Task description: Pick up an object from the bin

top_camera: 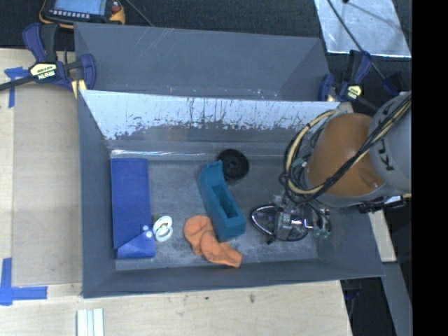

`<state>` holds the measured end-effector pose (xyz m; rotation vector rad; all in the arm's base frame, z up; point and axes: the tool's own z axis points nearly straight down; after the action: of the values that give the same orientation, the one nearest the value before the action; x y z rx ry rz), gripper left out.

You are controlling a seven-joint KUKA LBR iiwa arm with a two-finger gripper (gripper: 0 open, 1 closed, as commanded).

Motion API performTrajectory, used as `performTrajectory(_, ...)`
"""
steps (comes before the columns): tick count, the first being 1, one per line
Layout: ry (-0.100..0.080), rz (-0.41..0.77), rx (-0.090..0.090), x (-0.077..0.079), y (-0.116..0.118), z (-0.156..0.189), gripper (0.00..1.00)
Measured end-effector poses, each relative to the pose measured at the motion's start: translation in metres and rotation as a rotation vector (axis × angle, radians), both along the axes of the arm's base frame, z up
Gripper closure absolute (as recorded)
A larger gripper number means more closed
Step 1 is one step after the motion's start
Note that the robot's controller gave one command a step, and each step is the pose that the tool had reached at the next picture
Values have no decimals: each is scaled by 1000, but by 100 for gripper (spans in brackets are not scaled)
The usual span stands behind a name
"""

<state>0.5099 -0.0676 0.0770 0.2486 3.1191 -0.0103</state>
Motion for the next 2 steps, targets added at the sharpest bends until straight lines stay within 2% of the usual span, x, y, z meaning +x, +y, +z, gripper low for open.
performTrajectory(1, 17, -1, 9, -1, 12, 43, 100)
performTrajectory(2, -6, -27, 6, -7, -31, 34, 100)
